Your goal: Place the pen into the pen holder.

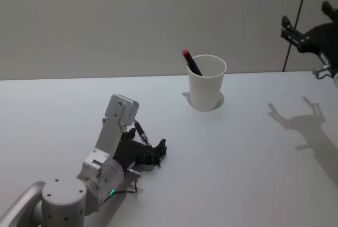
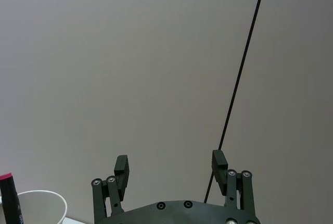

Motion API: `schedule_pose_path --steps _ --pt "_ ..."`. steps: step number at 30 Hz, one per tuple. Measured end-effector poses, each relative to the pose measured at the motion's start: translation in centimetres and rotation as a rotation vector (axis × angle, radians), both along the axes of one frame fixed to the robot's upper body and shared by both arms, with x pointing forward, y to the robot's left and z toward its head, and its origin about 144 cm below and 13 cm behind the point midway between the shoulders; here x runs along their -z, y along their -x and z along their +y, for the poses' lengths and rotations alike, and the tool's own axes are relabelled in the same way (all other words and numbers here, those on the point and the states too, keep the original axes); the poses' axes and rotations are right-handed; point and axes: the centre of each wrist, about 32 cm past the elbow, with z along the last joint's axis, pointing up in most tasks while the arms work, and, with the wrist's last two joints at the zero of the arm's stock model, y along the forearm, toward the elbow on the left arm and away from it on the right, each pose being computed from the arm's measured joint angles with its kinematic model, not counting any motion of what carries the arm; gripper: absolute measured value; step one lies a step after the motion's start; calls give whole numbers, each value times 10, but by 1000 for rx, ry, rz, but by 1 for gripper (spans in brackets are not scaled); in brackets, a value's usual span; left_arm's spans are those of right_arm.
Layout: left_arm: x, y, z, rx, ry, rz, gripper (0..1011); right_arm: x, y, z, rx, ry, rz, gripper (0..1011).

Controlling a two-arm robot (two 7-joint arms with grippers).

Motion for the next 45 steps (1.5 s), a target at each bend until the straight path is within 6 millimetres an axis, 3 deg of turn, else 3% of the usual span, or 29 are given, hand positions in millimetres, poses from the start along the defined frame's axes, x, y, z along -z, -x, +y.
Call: schedule_pose_path --steps 16,23,27,45 --pt "0 0 0 1 1 0 475 0 0 0 0 0 0 1002" --pt "0 0 0 1 1 1 220 0 0 0 0 0 0 1002" --pt "0 0 0 1 1 1 135 0 0 0 0 0 0 1002" --pt "0 0 0 1 1 1 121 0 0 0 0 0 0 1002"
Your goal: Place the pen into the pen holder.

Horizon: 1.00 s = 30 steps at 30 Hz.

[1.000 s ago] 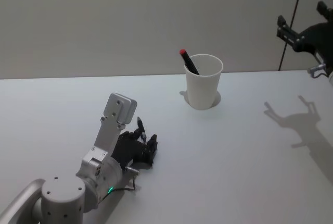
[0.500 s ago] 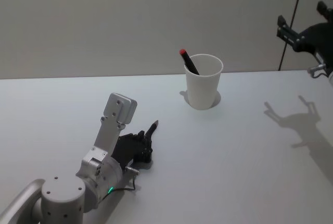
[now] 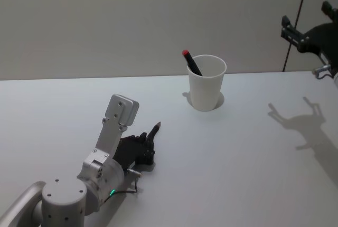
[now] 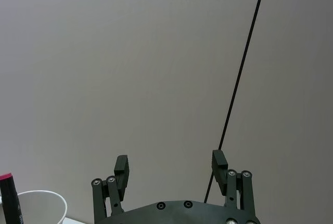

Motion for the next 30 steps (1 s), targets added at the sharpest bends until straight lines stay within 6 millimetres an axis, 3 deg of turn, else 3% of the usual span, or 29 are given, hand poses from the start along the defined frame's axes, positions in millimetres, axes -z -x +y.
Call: schedule_pose_path --steps 30 --pt "2 1 3 10 -5 -44 121 0 0 0 0 0 0 1002"
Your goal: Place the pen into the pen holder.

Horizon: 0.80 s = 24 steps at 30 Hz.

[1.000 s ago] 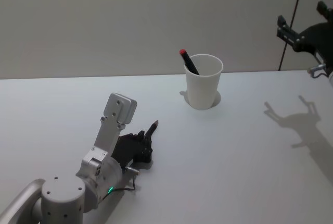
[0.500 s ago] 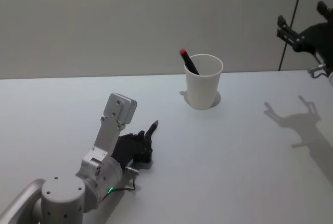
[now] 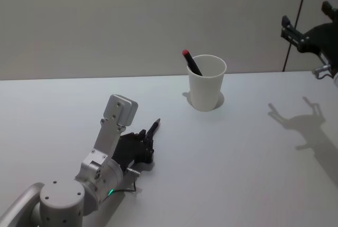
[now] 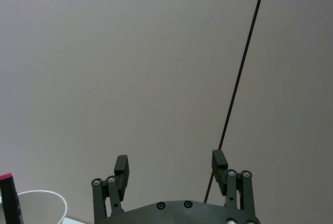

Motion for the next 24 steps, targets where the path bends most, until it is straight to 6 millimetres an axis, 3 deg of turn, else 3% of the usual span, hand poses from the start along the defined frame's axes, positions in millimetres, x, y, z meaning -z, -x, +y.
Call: schedule_pose_path --steps 24 --pt "-1 0 4 -37 27 -178 121 0 0 0 0 0 0 1002"
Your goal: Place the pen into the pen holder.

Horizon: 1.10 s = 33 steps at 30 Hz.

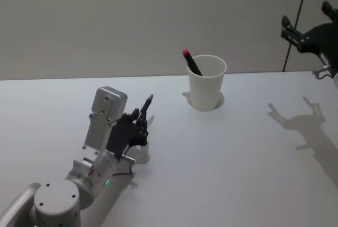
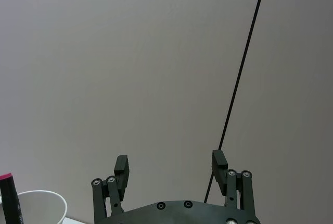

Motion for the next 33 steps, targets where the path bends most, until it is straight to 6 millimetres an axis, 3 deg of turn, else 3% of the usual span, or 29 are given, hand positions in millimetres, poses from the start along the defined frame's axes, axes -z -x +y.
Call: schedule_pose_path --steps 16,33 --pt "-12 -7 -1 5 66 -241 121 -2 0 0 -28 -21 10 1002" --pt "-29 -19 -5 43 145 -509 120 -14 -1 5 -214 -171 100 1002"
